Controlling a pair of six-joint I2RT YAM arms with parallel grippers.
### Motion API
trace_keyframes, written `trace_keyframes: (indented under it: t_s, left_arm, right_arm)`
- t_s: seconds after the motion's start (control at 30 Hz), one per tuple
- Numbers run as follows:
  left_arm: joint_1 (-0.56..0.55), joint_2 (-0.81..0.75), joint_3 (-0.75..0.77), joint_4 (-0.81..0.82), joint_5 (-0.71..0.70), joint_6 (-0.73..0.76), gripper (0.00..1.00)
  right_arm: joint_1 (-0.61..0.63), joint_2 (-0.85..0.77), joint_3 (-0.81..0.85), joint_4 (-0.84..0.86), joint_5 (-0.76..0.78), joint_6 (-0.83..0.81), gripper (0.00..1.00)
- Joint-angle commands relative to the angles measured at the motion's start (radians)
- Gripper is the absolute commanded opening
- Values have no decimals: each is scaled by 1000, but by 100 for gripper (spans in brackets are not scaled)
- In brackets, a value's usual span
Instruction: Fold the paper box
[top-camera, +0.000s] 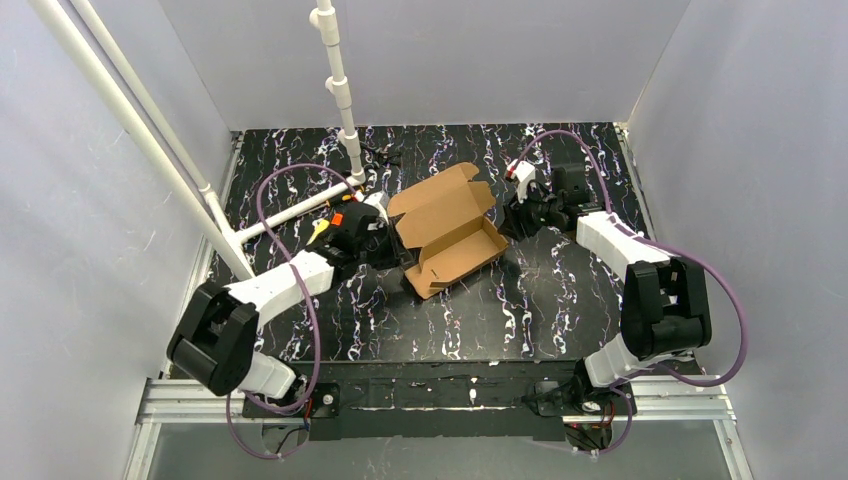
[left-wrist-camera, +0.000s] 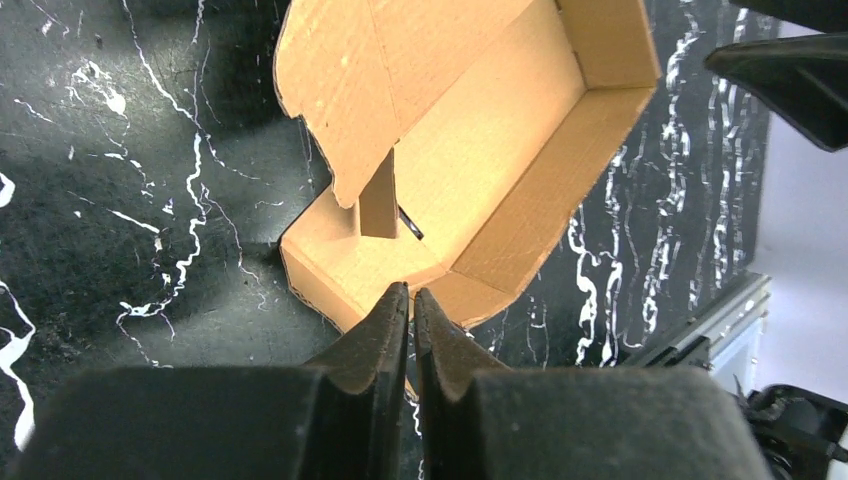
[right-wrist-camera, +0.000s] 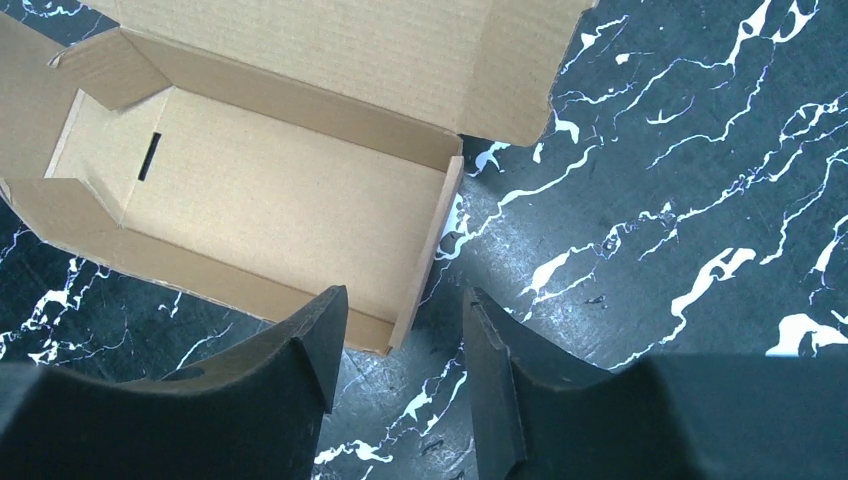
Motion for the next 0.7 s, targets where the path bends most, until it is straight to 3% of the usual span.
trace_keyframes:
  t_s: [0.0,0.27,0.57,0.67]
  left_arm:
    - [-45,42,61,-36,-114,10,4]
    - [-100,154,154,-147,-313,35,0]
    - [-159,248,217,-134,-317,5,0]
    - [-168,272,234,-126,-313,1,0]
  right_arm:
    - [-1,-13,-5,39,-34,7,54]
    - [12,45,-15,109,100,85,46]
    - [63,166,36,46,121,76,45]
    - [72,180,42,35,115,74,40]
